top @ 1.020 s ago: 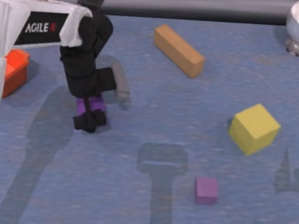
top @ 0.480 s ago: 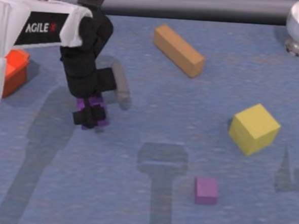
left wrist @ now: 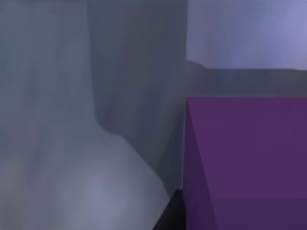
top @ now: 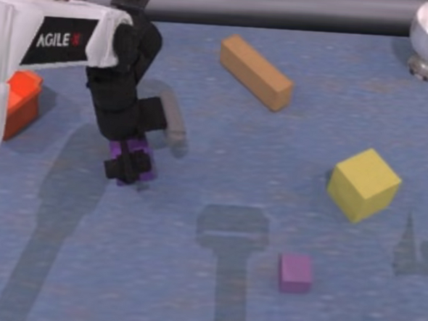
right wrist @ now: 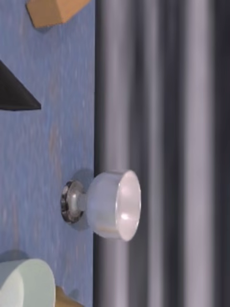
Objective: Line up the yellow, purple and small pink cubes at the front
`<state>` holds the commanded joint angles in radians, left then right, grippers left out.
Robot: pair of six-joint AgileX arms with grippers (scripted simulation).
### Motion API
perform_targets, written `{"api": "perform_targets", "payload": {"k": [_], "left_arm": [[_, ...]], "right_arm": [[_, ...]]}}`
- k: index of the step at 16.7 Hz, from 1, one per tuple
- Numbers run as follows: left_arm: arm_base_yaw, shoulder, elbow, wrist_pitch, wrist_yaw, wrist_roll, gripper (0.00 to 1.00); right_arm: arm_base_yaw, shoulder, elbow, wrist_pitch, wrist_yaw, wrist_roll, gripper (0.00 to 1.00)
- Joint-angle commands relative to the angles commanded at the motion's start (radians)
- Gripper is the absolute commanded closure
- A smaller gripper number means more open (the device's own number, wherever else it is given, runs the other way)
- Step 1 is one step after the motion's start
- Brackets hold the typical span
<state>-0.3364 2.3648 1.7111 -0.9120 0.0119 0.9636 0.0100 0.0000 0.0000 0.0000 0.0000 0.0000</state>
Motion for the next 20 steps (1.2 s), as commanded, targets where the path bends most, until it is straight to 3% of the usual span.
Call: {"api": "perform_targets", "payload": {"k": [8,14,17,20], "left_arm": [[0.017,-0.078,0.127,-0.211,-0.001,-0.001,1.00],[0.011,-0.085,0.134,-0.222,-0.001,-0.001,1.00],[-0.055,-0.112,0.103,-0.216,-0.003,-0.031,1.00],[-0.181,-0.165,0.038,-0.204,-0.005,-0.093,1.00]], "right_arm": [[0.000,0.000,0.000,0.000,0.000,0.000,0.00],[0.000,0.000,0.000,0.000,0.000,0.000,0.00],[0.000,0.000,0.000,0.000,0.000,0.000,0.00],[0.000,0.000,0.000,0.000,0.000,0.000,0.00]]}}
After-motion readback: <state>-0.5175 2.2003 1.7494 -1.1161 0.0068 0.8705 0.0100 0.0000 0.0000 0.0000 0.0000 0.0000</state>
